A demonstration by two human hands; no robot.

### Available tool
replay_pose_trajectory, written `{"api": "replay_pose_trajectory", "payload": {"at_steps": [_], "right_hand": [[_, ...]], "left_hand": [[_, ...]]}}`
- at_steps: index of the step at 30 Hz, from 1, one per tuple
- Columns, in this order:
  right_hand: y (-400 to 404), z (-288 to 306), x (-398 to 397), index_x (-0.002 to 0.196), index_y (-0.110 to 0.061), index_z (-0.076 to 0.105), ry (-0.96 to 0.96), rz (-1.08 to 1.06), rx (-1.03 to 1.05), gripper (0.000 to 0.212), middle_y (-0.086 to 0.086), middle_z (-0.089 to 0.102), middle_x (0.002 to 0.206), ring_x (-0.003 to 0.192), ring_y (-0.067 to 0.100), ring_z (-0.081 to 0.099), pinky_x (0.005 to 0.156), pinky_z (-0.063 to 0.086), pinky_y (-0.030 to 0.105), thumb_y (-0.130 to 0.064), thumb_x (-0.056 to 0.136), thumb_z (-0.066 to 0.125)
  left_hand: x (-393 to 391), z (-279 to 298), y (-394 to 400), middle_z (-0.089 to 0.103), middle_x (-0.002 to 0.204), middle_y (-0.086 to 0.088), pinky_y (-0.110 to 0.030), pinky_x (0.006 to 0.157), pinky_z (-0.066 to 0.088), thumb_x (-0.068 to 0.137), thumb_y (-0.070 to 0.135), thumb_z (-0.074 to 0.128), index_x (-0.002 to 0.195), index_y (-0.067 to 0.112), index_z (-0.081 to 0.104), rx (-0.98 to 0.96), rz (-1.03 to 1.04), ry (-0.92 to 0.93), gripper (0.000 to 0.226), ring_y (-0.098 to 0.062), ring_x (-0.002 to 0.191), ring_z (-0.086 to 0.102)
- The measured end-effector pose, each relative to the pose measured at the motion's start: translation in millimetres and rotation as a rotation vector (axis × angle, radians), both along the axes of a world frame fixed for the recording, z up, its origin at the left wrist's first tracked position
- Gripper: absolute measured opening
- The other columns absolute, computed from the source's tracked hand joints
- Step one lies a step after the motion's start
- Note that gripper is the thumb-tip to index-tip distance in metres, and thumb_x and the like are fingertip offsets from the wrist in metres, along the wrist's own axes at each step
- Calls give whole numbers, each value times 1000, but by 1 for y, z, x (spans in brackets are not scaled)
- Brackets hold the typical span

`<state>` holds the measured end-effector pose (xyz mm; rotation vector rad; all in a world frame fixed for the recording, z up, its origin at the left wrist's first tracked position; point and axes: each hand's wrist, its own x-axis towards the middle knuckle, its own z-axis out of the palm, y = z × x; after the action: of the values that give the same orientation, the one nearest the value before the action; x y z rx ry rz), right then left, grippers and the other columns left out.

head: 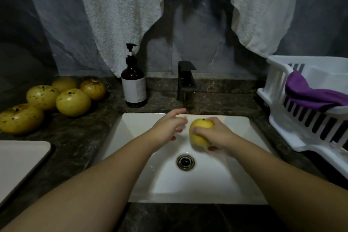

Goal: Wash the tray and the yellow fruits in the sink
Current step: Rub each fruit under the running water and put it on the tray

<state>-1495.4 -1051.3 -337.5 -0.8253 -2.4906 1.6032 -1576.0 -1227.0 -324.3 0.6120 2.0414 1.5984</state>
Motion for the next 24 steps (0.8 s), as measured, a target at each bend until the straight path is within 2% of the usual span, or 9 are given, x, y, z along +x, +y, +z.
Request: {"api": "replay_pose_trajectory", "payload": {"at_steps": [2, 4, 6, 8, 10, 12, 16, 20, 24], "right_hand": [[1, 13, -4, 123, -33, 48, 100, -25, -222, 64, 9, 65, 108, 80, 27, 71, 71, 60, 50, -58, 74, 81], [-2, 23, -5, 126, -31, 49, 160, 8, -347, 63, 8, 67, 113, 88, 23, 73, 77, 61, 50, -59, 78, 79], [-9, 34, -3, 131, -29, 49, 177, 60, -423, 59, 7, 67, 120, 96, 21, 73, 71, 63, 43, -57, 85, 74], [-14, 49, -1, 134, -23, 53, 156, 129, -512, 47, 12, 67, 122, 92, 21, 72, 66, 59, 39, -49, 96, 62], [-17, 67, 4, 129, -16, 57, 141, 171, -594, 36, 16, 71, 111, 86, 24, 71, 67, 56, 38, -39, 102, 49], [-25, 80, 7, 126, -14, 56, 146, 216, -593, 30, 15, 72, 106, 90, 27, 69, 74, 55, 40, -33, 104, 48], [-61, 93, 5, 137, -19, 50, 177, 284, -443, 43, 12, 61, 128, 111, 31, 67, 89, 60, 46, -35, 99, 63], [-112, 104, -3, 132, -19, 53, 219, 317, -434, 48, 14, 64, 126, 102, 29, 73, 83, 62, 44, -34, 92, 74], [-168, 113, -15, 123, -23, 61, 236, 440, -453, 38, 12, 68, 120, 89, 25, 77, 90, 60, 49, -16, 89, 76]], "left_hand": [[2, 5, -2, 67, 120, 11, -38, 93, 49, 88, 32, 73, 137, 44, 53, -12, -48, 30, 54, -17, 111, 64], [6, 13, -1, 65, 121, 14, -34, 85, 50, 76, 30, 77, 141, 39, 52, -7, -72, 70, 71, -14, 108, 64], [8, 21, 0, 64, 123, 10, -37, 84, 56, 81, 21, 84, 145, 34, 51, -3, -55, 123, 73, -12, 107, 65], [8, 31, -2, 64, 121, 9, -35, 83, 59, 85, 16, 83, 145, 30, 50, -13, -31, 146, 70, -10, 103, 67], [8, 42, -11, 66, 122, 6, -33, 83, 58, 86, 15, 83, 145, 29, 49, -27, -36, 114, 70, -13, 104, 69], [6, 53, -27, 68, 127, -1, -38, 90, 57, 86, 15, 83, 145, 28, 50, -44, -36, 106, 69, -21, 112, 69], [5, 75, -72, 69, 125, -1, -45, 100, 55, 82, 22, 86, 140, 30, 55, -83, -10, 126, 66, -23, 114, 69], [10, 90, -132, 76, 116, 1, -38, 93, 55, 74, 32, 91, 130, 30, 64, -59, 52, 132, 62, -19, 108, 72], [13, 93, -201, 71, 120, -9, -34, 83, 55, 83, 12, 86, 129, 21, 55, 3, 155, 118, 56, -19, 105, 69]]}}
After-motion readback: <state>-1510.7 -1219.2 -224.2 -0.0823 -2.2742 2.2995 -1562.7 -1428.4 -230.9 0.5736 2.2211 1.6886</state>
